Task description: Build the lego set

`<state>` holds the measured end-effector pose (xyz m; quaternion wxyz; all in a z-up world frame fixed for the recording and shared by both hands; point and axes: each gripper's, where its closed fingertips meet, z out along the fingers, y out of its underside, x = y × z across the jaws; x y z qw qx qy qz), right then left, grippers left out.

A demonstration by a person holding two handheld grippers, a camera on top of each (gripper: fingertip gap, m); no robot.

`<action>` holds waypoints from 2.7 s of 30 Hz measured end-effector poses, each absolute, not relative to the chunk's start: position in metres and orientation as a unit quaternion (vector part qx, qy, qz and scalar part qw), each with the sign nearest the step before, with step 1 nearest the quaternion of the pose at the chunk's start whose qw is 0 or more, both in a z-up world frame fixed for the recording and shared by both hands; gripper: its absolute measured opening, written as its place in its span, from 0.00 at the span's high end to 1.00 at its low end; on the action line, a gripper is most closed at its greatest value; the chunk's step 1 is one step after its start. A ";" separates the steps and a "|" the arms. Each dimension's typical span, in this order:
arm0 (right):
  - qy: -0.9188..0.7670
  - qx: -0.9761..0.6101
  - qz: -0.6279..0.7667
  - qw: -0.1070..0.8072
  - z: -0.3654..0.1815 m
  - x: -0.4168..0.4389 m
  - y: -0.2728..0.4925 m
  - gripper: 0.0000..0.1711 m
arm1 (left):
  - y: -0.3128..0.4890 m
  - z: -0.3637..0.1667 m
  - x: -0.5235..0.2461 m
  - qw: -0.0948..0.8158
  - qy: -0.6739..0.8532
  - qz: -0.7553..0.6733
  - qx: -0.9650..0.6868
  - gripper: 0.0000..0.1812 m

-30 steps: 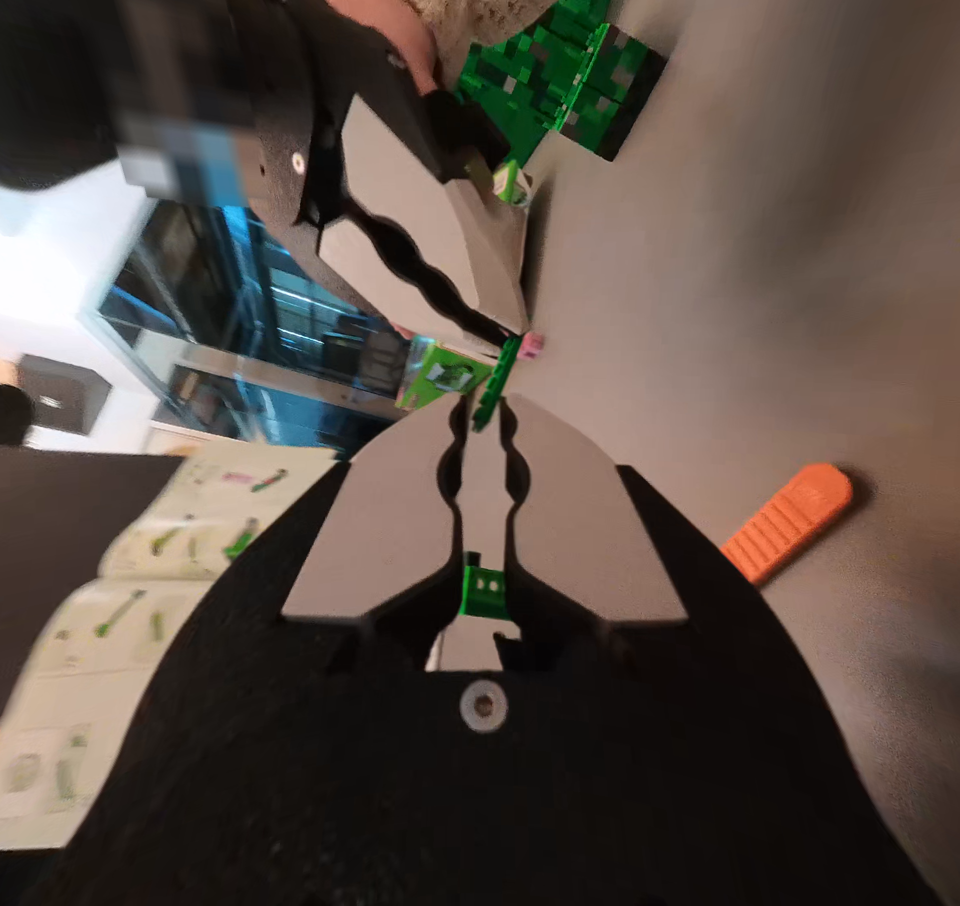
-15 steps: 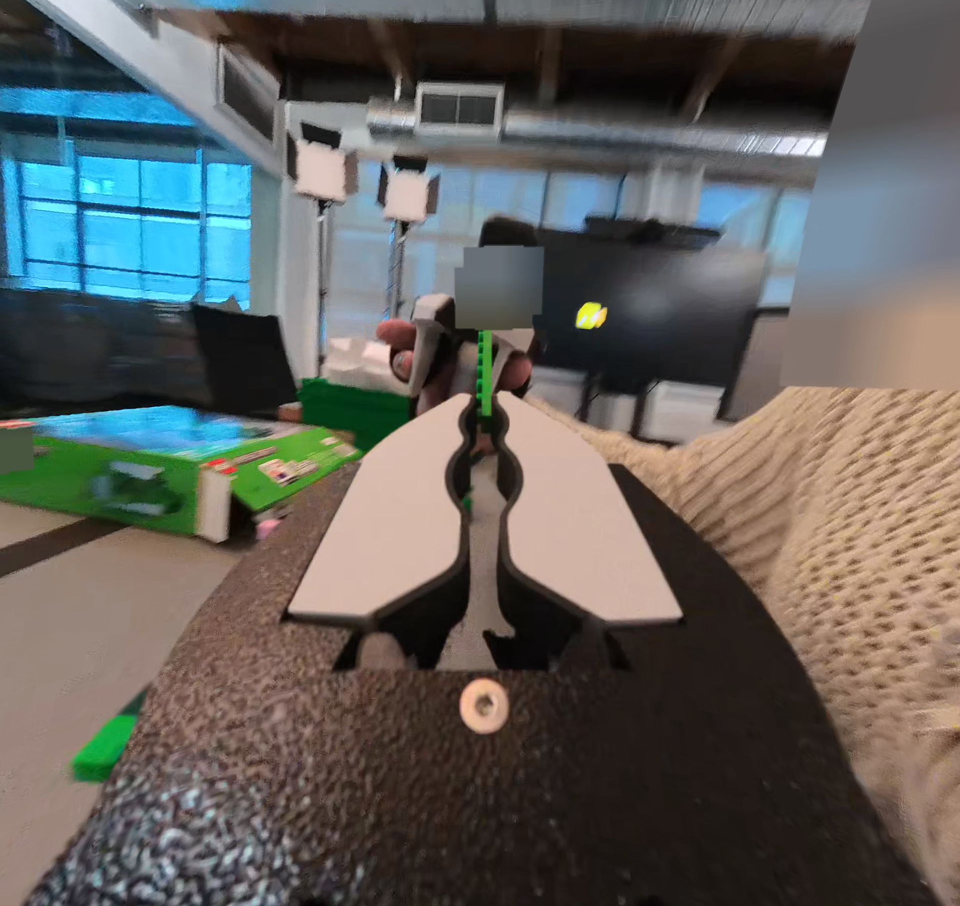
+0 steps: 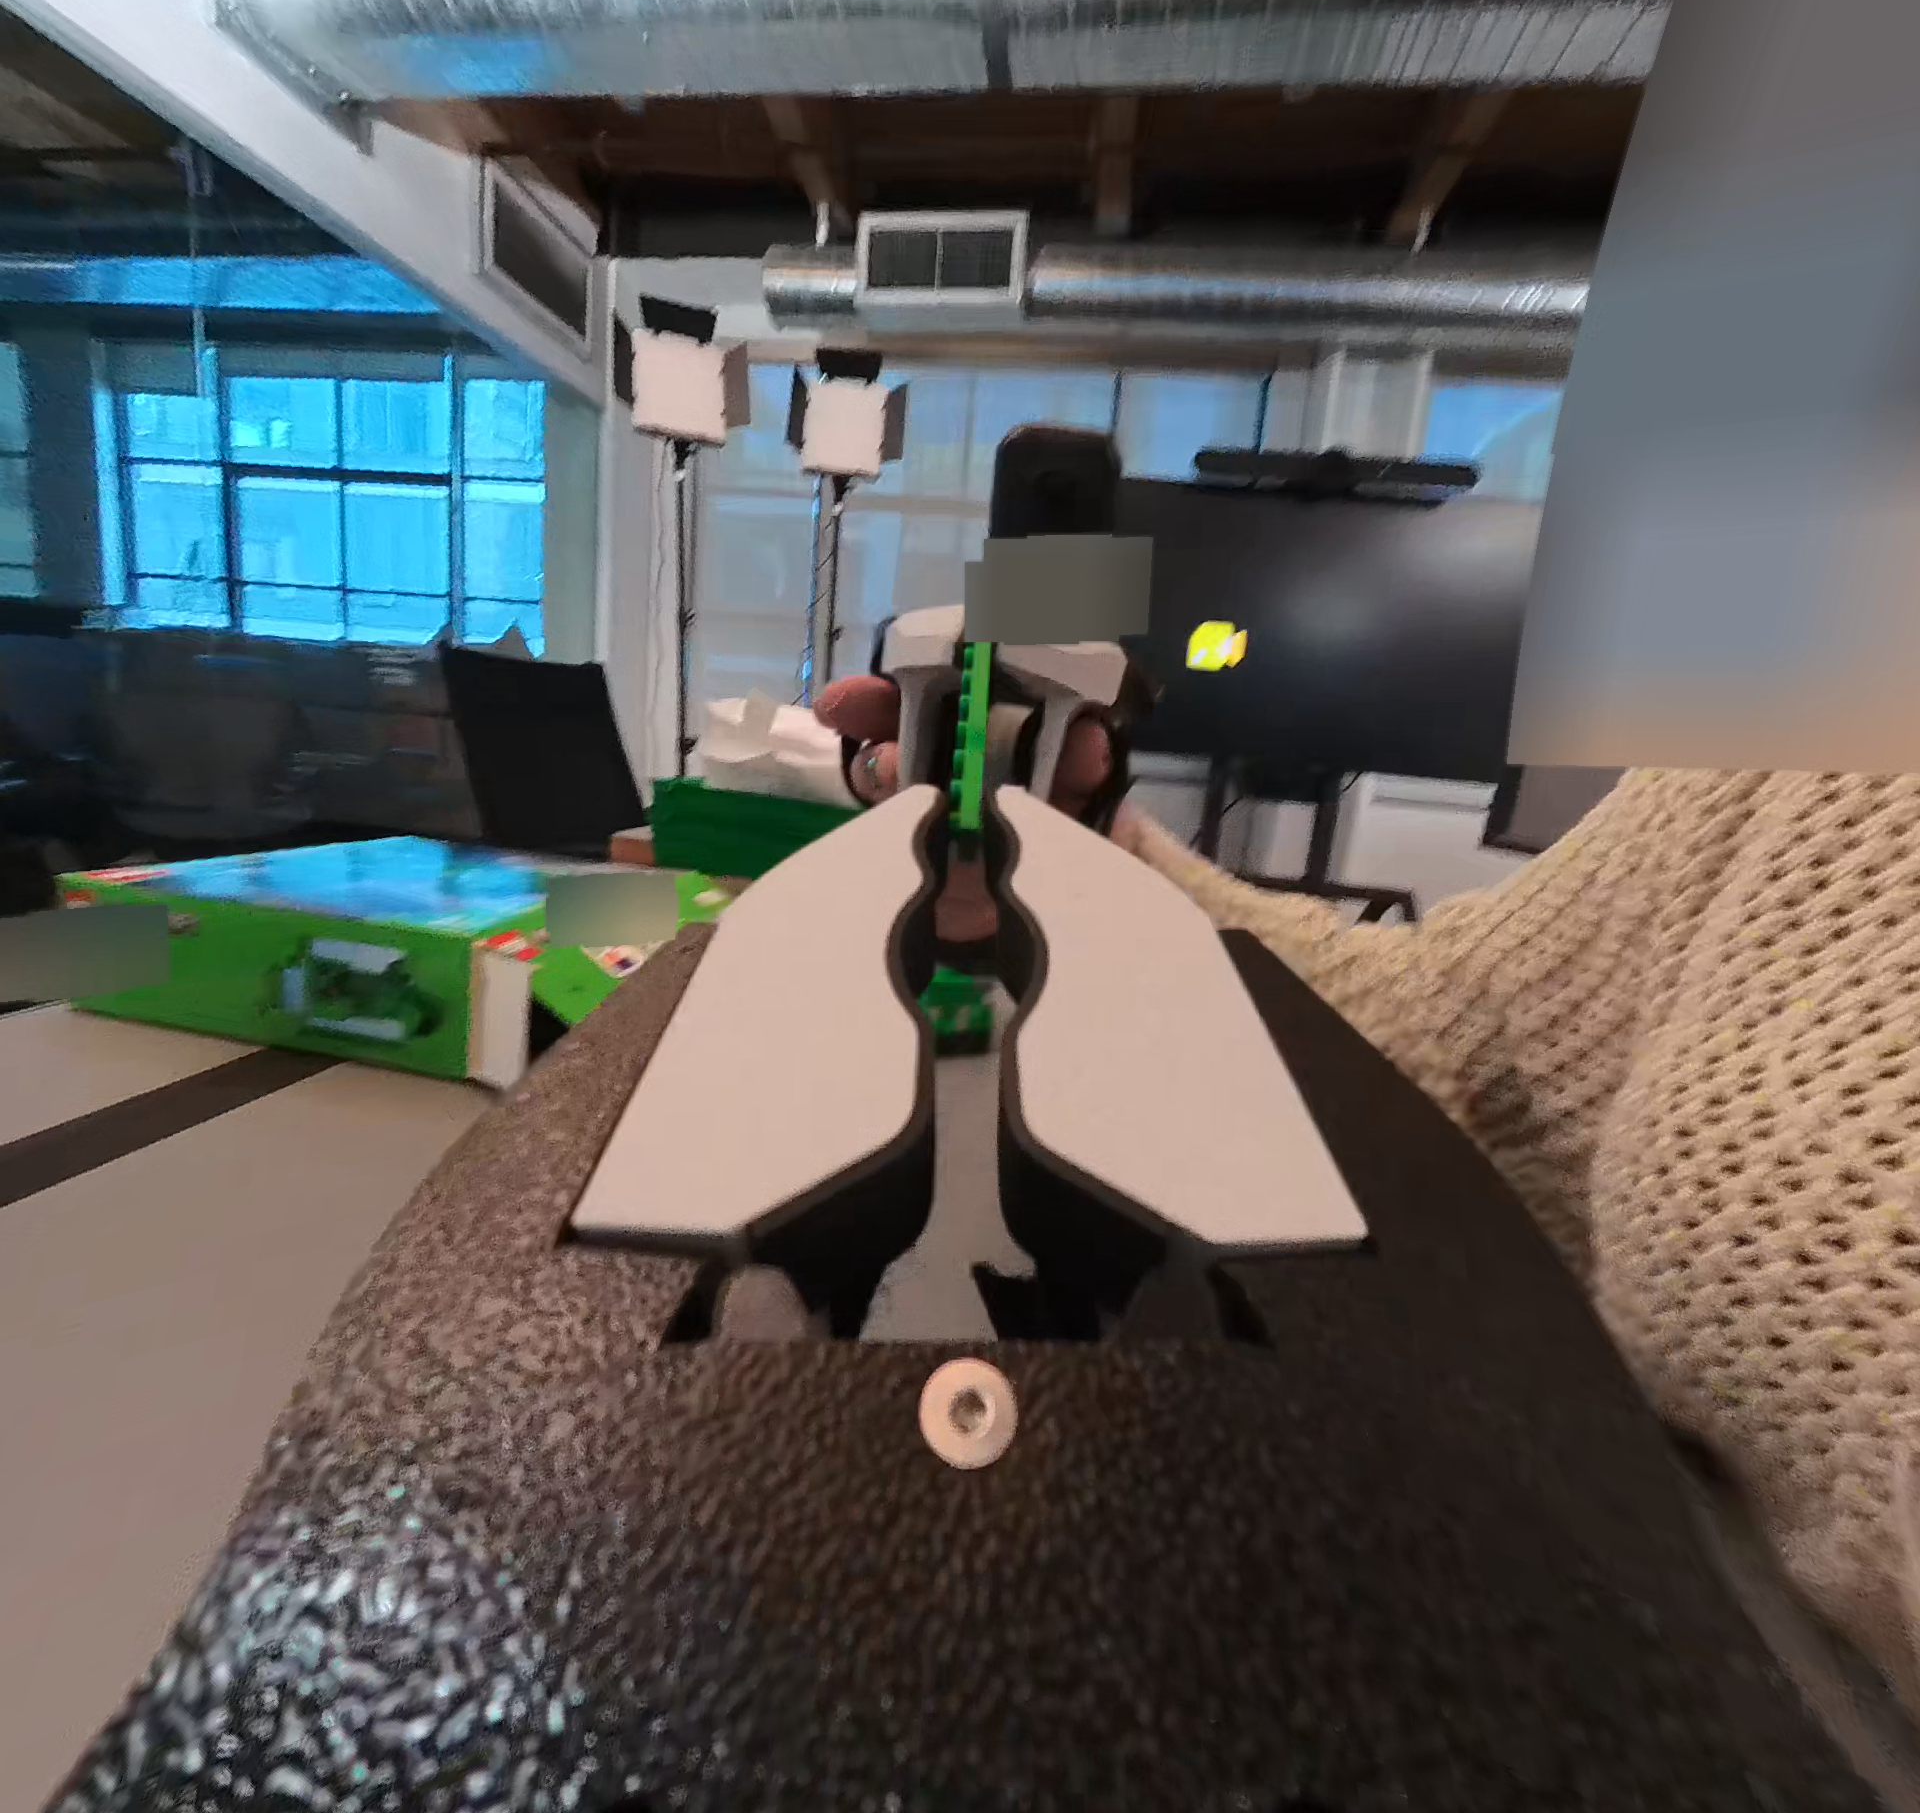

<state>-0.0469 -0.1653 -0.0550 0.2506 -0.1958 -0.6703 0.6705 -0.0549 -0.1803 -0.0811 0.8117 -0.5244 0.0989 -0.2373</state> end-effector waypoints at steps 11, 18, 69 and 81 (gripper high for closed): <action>-0.838 -0.226 0.424 0.257 -0.167 -0.089 -0.139 0.98 | -0.156 -0.181 -0.141 0.631 0.155 0.041 -0.759 0.73; -0.881 -0.205 0.361 0.227 -0.190 -0.109 -0.139 0.98 | -0.143 -0.206 -0.149 0.581 0.185 0.002 -0.793 0.77; -0.915 -0.196 0.325 0.136 -0.215 -0.101 -0.146 0.96 | -0.145 -0.216 -0.129 0.528 0.187 -0.069 -0.826 0.92; -0.915 -0.203 0.321 0.138 -0.215 -0.101 -0.142 0.94 | -0.145 -0.216 -0.130 0.529 0.186 -0.071 -0.825 0.92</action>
